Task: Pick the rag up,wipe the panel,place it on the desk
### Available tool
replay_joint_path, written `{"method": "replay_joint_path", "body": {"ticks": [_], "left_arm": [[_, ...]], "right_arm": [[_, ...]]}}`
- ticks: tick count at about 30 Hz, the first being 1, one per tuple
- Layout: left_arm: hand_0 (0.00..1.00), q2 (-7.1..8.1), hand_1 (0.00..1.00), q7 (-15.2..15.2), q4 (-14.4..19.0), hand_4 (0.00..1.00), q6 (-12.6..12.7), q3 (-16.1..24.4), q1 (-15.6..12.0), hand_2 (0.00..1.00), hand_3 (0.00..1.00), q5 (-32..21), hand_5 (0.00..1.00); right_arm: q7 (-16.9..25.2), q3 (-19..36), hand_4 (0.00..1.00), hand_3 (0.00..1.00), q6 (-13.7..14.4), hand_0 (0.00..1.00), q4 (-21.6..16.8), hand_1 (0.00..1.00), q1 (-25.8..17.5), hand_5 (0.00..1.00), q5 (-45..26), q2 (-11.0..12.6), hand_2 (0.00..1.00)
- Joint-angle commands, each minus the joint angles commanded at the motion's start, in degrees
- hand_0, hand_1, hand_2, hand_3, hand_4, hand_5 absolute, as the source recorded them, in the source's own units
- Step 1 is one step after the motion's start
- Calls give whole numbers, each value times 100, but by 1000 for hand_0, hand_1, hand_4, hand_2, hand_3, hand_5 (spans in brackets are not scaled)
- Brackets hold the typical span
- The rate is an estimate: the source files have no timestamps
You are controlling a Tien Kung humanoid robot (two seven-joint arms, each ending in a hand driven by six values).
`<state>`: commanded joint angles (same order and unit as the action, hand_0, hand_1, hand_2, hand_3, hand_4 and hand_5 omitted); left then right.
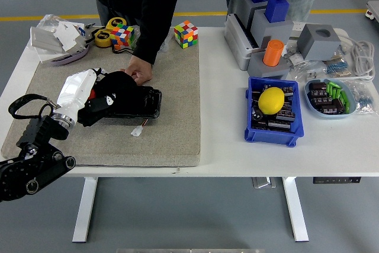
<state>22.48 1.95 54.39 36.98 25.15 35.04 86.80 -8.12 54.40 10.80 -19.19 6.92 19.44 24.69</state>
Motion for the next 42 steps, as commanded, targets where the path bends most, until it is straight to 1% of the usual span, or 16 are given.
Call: {"method": "replay_joint_path", "body": {"ticks": [3, 9, 16, 22, 27, 30, 37, 42], "left_arm": [[176, -42, 91, 11, 58, 558, 0, -57, 20, 312, 645, 21, 35], [174, -50, 91, 61, 183, 557, 0, -233, 113, 312, 645, 58, 34], [175, -179, 91, 147, 394, 558, 0, -431, 263, 312, 646, 120, 37], [174, -306, 90, 196, 466, 558, 0, -586, 391, 312, 646, 140, 37], [174, -348, 90, 173, 418, 557, 0, -640, 404, 312, 649, 105, 38], [174, -308, 90, 147, 337, 557, 0, -565, 361, 312, 649, 62, 38], [175, -123, 91, 139, 221, 557, 0, -234, 251, 312, 650, 116, 39], [175, 22, 90, 122, 103, 557, 0, -102, 170, 312, 651, 94, 39]], "right_arm": [[-6, -5, 998, 624, -7, 746, 5, 676, 2, 593, 0, 11, 698], [-23, -14, 998, 624, -26, 745, 25, 675, -2, 595, -18, 31, 698], [-39, -59, 998, 624, -40, 746, 38, 676, 21, 595, -22, 48, 698], [-37, -80, 998, 625, -38, 745, 23, 676, 40, 596, -10, 49, 699], [-44, -66, 998, 626, -39, 745, 16, 676, 32, 596, 3, 46, 699], [-47, -44, 998, 626, -40, 745, 11, 676, 20, 596, 9, 48, 699], [-51, 8, 998, 627, -41, 746, 22, 676, 2, 597, 36, 42, 699], [-29, 50, 998, 626, -20, 746, 4, 676, 1, 598, 47, 21, 699]]}}
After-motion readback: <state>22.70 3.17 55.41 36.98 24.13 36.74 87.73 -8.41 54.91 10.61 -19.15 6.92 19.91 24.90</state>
